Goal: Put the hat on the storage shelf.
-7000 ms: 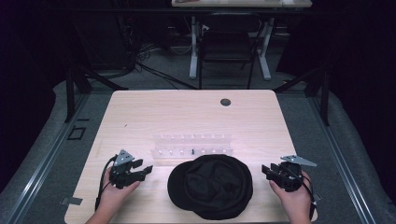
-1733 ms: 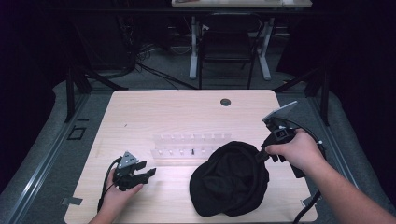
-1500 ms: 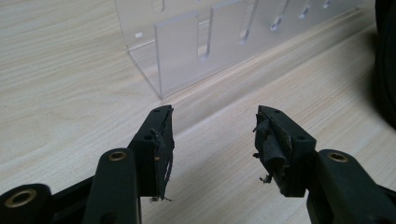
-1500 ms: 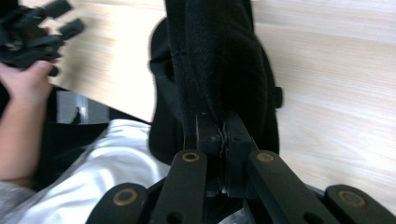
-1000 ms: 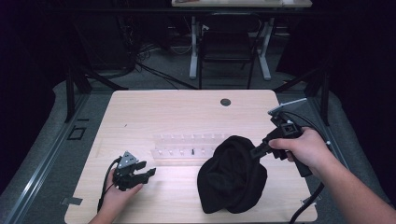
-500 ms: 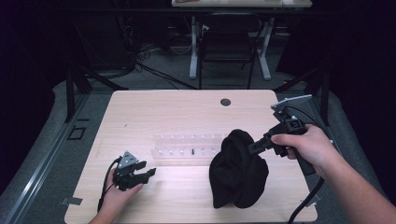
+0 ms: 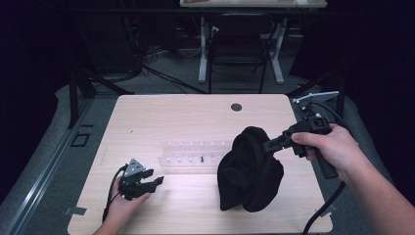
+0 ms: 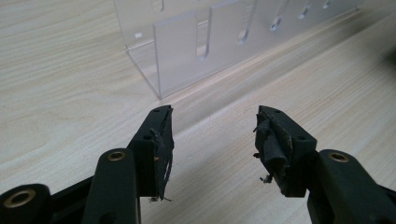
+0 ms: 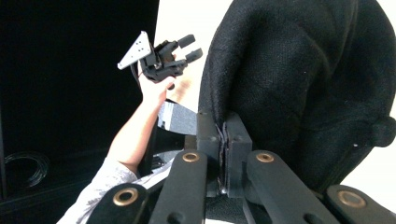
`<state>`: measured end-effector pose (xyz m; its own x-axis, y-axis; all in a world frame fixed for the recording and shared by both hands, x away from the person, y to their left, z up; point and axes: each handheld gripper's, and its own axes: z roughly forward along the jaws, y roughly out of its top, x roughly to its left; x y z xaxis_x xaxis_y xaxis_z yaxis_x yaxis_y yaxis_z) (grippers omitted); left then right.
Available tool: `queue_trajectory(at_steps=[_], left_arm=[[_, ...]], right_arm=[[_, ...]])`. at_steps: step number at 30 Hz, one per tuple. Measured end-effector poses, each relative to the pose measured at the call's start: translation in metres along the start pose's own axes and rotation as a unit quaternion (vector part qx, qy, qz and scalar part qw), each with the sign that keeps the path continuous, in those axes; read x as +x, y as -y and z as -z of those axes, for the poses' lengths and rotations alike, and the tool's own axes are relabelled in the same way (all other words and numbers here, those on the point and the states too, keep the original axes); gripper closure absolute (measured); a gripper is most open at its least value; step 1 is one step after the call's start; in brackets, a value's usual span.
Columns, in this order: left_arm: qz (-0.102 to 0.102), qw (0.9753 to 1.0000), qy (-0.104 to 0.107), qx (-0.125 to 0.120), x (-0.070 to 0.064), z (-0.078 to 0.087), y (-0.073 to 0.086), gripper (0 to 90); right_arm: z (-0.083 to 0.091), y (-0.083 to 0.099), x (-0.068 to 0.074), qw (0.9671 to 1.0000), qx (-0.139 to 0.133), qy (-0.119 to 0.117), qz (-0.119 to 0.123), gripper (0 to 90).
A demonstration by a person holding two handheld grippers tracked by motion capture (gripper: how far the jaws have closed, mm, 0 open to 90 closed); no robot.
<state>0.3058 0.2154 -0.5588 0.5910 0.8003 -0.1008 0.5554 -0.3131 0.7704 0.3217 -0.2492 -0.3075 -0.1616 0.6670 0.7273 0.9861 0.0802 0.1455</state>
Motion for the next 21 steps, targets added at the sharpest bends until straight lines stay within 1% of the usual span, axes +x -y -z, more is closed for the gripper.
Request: queue_trajectory(at_steps=[2, 3, 5, 10, 14, 15, 16, 18, 21], left_arm=[[0.0, 1.0, 0.0, 0.0, 0.0, 0.0, 0.0, 46.8], [-0.001, 1.0, 0.0, 0.001, 0.0, 0.0, 0.0, 46.7], [-0.002, 1.0, 0.0, 0.002, 0.0, 0.0, 0.0, 46.5], [-0.001, 1.0, 0.001, 0.0, 0.0, 0.0, 0.0, 46.3], [0.001, 1.0, 0.0, 0.0, 0.0, 0.0, 0.0, 46.1], [0.0, 1.0, 0.001, 0.002, 0.0, 0.0, 0.0, 46.0], [0.0, 1.0, 0.001, 0.002, 0.0, 0.0, 0.0, 45.9], [0.0, 1.0, 0.002, 0.001, 0.0, -0.001, 0.0, 45.7], [0.0, 1.0, 0.0, 0.0, 0.0, 0.0, 0.0, 44.9]], right_arm=[[0.0, 0.0, 0.002, 1.0, -0.004, 0.0, -0.003, 88.3], [0.0, -0.001, 0.002, 1.0, -0.005, -0.001, 0.002, 88.3], [0.001, -0.001, 0.003, 1.0, -0.002, 0.0, 0.001, 88.3], [0.003, -0.003, 0.004, 1.0, -0.007, -0.002, -0.003, 88.3], [0.008, -0.006, 0.007, 0.9998, -0.018, -0.005, -0.001, 88.3], [0.009, -0.007, 0.009, 0.9997, -0.025, -0.006, 0.001, 88.3], [0.009, -0.007, 0.009, 0.9997, -0.025, -0.006, 0.001, 88.3], [0.014, -0.011, 0.011, 0.9994, -0.032, -0.013, 0.009, 88.3], [0.017, -0.015, 0.016, 0.9987, -0.045, -0.022, 0.01, 88.3]])
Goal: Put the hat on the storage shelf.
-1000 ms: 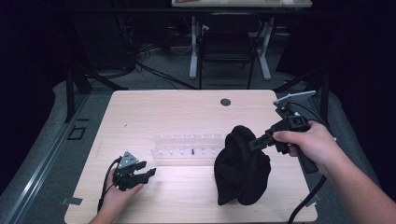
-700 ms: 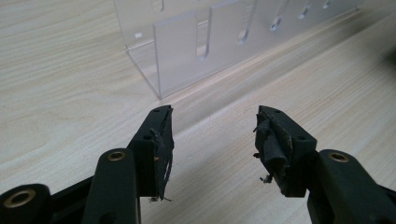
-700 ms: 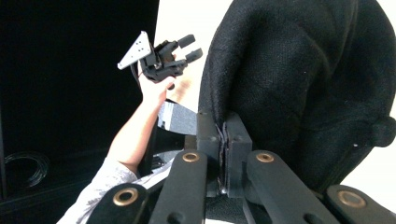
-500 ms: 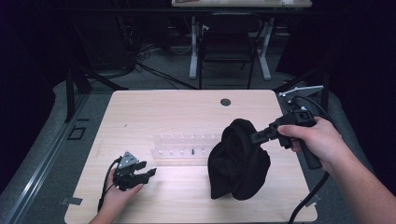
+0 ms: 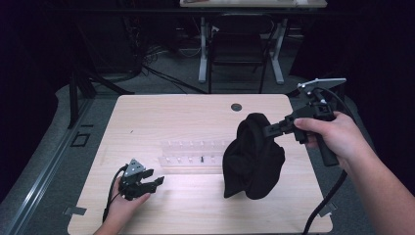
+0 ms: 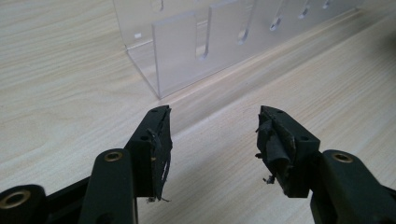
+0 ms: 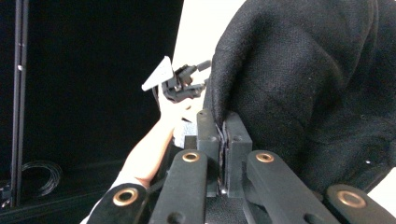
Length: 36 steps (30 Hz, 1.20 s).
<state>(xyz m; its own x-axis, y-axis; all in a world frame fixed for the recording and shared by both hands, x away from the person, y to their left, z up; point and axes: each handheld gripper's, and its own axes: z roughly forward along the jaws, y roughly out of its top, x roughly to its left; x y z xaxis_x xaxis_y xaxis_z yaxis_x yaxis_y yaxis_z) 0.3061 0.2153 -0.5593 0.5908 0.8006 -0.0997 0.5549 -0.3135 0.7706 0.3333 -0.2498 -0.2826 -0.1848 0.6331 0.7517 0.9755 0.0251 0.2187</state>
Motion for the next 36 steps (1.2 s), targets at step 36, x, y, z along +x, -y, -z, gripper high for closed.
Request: queue_trajectory(at_steps=[36], left_arm=[[0.007, 1.0, -0.001, -0.001, 0.003, 0.0, 0.0, 40.6]], right_arm=[[-0.02, -0.055, 0.015, 0.9978, -0.059, -0.027, 0.016, 88.3]])
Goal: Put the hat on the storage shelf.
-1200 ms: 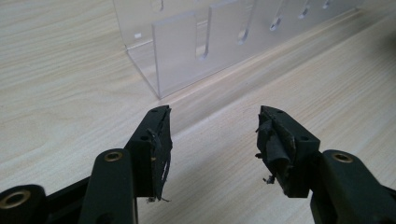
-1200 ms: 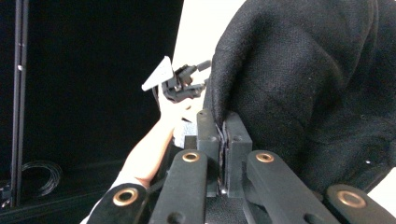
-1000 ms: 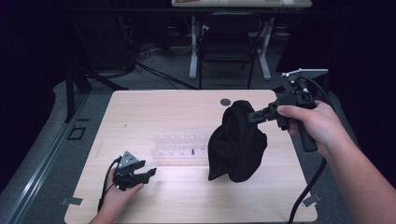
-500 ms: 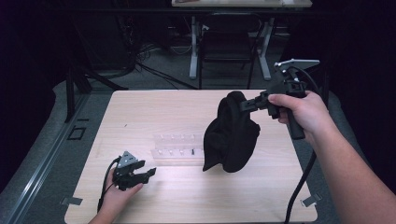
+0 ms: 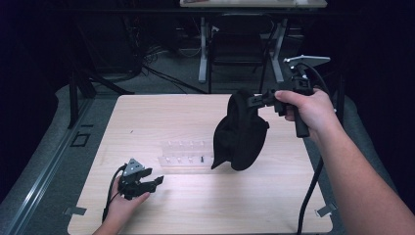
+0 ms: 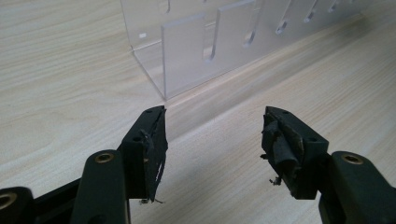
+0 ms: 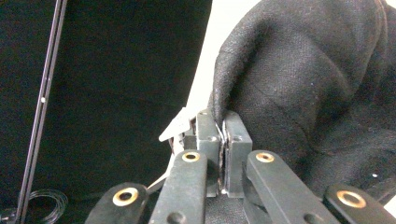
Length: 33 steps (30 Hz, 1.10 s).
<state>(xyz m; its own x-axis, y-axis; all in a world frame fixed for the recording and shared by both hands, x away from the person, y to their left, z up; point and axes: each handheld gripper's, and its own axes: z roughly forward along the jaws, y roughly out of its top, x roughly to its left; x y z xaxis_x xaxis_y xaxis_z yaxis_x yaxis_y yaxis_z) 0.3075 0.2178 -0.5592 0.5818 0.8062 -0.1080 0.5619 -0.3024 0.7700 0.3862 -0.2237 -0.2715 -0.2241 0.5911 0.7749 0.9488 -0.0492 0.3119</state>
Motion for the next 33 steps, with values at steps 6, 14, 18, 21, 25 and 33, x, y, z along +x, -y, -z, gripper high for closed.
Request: queue_trajectory(at_steps=[6, 14, 18, 21, 25, 33], left_arm=[[0.003, 1.0, 0.001, 0.0, 0.001, 0.0, 0.0, 40.6], [0.005, 1.0, 0.001, -0.003, 0.001, 0.001, 0.0, 40.6], [0.003, 1.0, 0.001, -0.003, 0.001, 0.001, -0.001, 40.6], [0.004, 1.0, 0.001, -0.004, 0.001, 0.0, -0.001, 40.7], [0.001, 1.0, 0.001, -0.007, 0.0, 0.0, -0.001, 40.7], [-0.006, 1.0, 0.0, -0.004, -0.002, 0.001, -0.003, 41.2]], right_arm=[[-0.011, -0.008, 0.0, 1.0, -0.004, -0.003, -0.002, 88.2], [-0.027, -0.017, 0.001, 1.0, -0.005, -0.005, -0.002, 88.3], [-0.036, -0.02, -0.001, 1.0, -0.003, -0.007, -0.002, 88.3], [-0.04, -0.022, -0.002, 1.0, -0.006, -0.005, -0.003, 88.3], [-0.046, -0.025, -0.004, 1.0, -0.006, 0.004, -0.003, 88.3], [-0.052, -0.026, -0.007, 0.9999, -0.007, 0.007, -0.005, 88.2]])
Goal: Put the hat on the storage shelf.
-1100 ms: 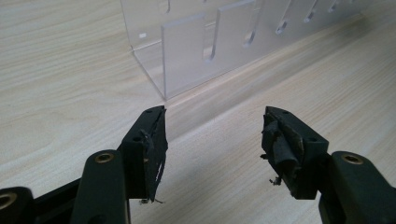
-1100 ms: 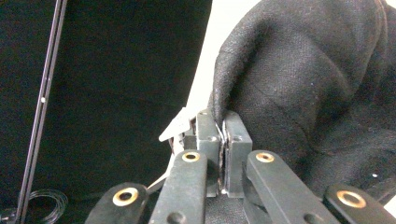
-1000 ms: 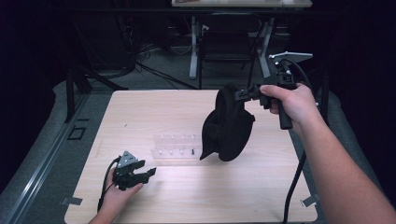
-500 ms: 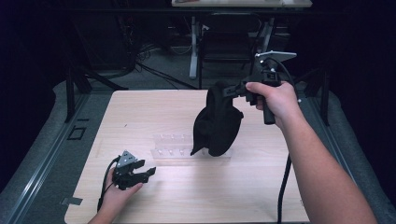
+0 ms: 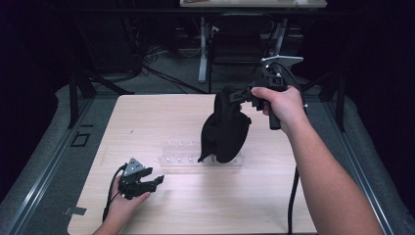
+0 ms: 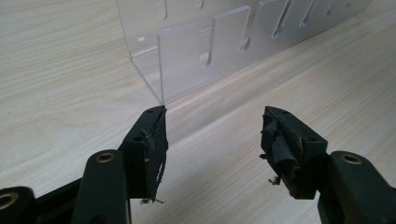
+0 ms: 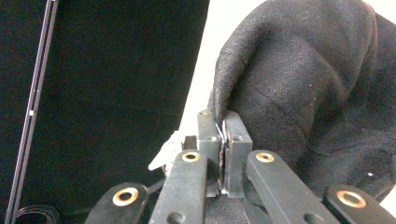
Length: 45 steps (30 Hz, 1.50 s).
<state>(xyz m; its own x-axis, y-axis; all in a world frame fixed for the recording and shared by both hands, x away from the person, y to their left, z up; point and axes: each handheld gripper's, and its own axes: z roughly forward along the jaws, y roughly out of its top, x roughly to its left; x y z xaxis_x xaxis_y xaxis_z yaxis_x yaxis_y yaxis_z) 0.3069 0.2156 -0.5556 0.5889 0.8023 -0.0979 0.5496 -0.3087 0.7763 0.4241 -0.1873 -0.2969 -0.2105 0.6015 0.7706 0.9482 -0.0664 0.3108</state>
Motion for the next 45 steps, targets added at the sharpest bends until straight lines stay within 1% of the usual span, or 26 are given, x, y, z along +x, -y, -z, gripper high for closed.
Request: queue_trajectory(at_steps=[1, 2, 6, 7, 8, 9, 10, 11, 12, 13, 14, 15, 19, 20, 21, 23, 28, 30, 31, 32, 33, 36, 37, 38, 39, 45], left_arm=[[-0.002, 1.0, 0.002, -0.007, -0.001, 0.0, -0.001, 41.6], [-0.001, 1.0, 0.004, -0.008, -0.002, 0.001, -0.002, 42.1], [-0.001, 0.9999, 0.01, -0.006, -0.005, 0.001, -0.004, 43.7], [-0.002, 0.9998, 0.013, -0.012, -0.007, 0.001, -0.006, 44.1], [-0.002, 0.9998, 0.013, -0.012, -0.007, 0.001, -0.006, 44.2], [-0.004, 0.9998, 0.016, -0.014, -0.009, 0.003, -0.009, 44.6], [-0.004, 0.9998, 0.016, -0.014, -0.009, 0.003, -0.009, 44.9], [-0.009, 0.9996, 0.021, -0.014, -0.011, 0.006, -0.013, 45.0], [-0.009, 0.9994, 0.026, -0.023, -0.013, 0.006, -0.014, 45.3], [-0.007, 0.9992, 0.031, -0.025, -0.014, 0.006, -0.016, 45.6], [-0.005, 0.9991, 0.031, -0.03, -0.015, 0.006, -0.017, 45.8], [-0.008, 0.9988, 0.039, -0.029, -0.016, 0.007, -0.018, 46.2], [-0.011, 0.9989, 0.038, -0.025, -0.019, 0.007, -0.022, 47.6], [-0.013, 0.9988, 0.039, -0.027, -0.02, 0.007, -0.022, 48.0], [-0.02, 0.9988, 0.037, -0.026, -0.022, 0.008, -0.025, 48.7], [-0.025, 0.9988, 0.034, -0.025, -0.023, 0.008, -0.028, 48.9], [-0.044, 0.9981, 0.035, -0.026, -0.032, 0.006, -0.045, 52.2], [-0.044, 0.9981, 0.034, -0.027, -0.034, 0.006, -0.047, 53.3], [-0.047, 0.9977, 0.04, -0.028, -0.037, 0.005, -0.053, 54.9], [-0.047, 0.9977, 0.04, -0.028, -0.037, 0.005, -0.053, 55.8], [-0.056, 0.9971, 0.043, -0.03, -0.041, 0.004, -0.058, 57.0], [-0.058, 0.9968, 0.044, -0.033, -0.046, 0.004, -0.063, 60.1], [-0.064, 0.9961, 0.048, -0.035, -0.05, 0.005, -0.067, 61.3], [-0.064, 0.9961, 0.048, -0.035, -0.05, 0.005, -0.067, 62.1], [-0.07, 0.9956, 0.05, -0.037, -0.054, 0.004, -0.071, 63.0], [-0.077, 0.9946, 0.057, -0.041, -0.063, 0.004, -0.079, 64.0]], right_arm=[[-0.002, 0.0, 0.0, 1.0, 0.005, 0.004, 0.003, 88.2], [-0.003, 0.0, 0.0, 1.0, 0.006, 0.006, 0.003, 88.2], [-0.006, 0.0, 0.001, 1.0, 0.006, -0.001, 0.005, 88.1], [-0.009, 0.0, 0.002, 0.9999, 0.007, -0.006, 0.005, 88.1], [-0.009, 0.0, 0.002, 0.9999, 0.007, -0.006, 0.005, 88.1], [-0.012, 0.001, 0.002, 0.9999, 0.007, -0.013, 0.007, 88.1], [-0.012, 0.001, 0.002, 0.9999, 0.007, -0.013, 0.007, 88.1], [-0.014, 0.002, 0.002, 0.9998, 0.01, -0.016, 0.005, 88.1], [-0.015, 0.002, 0.003, 0.9998, 0.01, -0.017, 0.004, 88.0], [-0.016, 0.002, 0.003, 0.9997, 0.011, -0.021, 0.004, 88.0], [-0.016, 0.002, 0.002, 0.9997, 0.01, -0.023, 0.004, 88.0], [-0.017, 0.002, 0.002, 0.9996, 0.01, -0.025, 0.003, 87.9], [-0.017, 0.002, 0.003, 0.9996, 0.012, -0.027, 0.002, 87.8], [-0.017, 0.002, 0.002, 0.9996, 0.012, -0.025, 0.001, 87.7], [-0.016, 0.002, 0.002, 0.9996, 0.012, -0.026, 0.0, 87.7], [-0.016, 0.002, 0.002, 0.9996, 0.012, -0.026, -0.001, 87.6], [-0.018, 0.003, 0.001, 0.9994, 0.012, -0.033, -0.003, 87.3], [-0.018, 0.003, 0.001, 0.9994, 0.012, -0.033, -0.003, 87.3], [-0.019, 0.002, 0.001, 0.9993, 0.014, -0.034, -0.003, 87.3], [-0.019, 0.002, 0.001, 0.9993, 0.014, -0.034, -0.003, 87.3], [-0.021, 0.002, 0.002, 0.9993, 0.015, -0.035, -0.002, 87.3], [-0.022, 0.002, 0.003, 0.9992, 0.015, -0.038, -0.002, 87.2], [-0.023, 0.002, 0.004, 0.9991, 0.016, -0.038, 0.0, 87.2], [-0.023, 0.002, 0.004, 0.9991, 0.016, -0.038, 0.0, 87.2], [-0.023, 0.002, 0.004, 0.9992, 0.016, -0.038, 0.001, 87.2], [-0.023, 0.002, 0.004, 0.9991, 0.015, -0.039, 0.001, 87.0]])
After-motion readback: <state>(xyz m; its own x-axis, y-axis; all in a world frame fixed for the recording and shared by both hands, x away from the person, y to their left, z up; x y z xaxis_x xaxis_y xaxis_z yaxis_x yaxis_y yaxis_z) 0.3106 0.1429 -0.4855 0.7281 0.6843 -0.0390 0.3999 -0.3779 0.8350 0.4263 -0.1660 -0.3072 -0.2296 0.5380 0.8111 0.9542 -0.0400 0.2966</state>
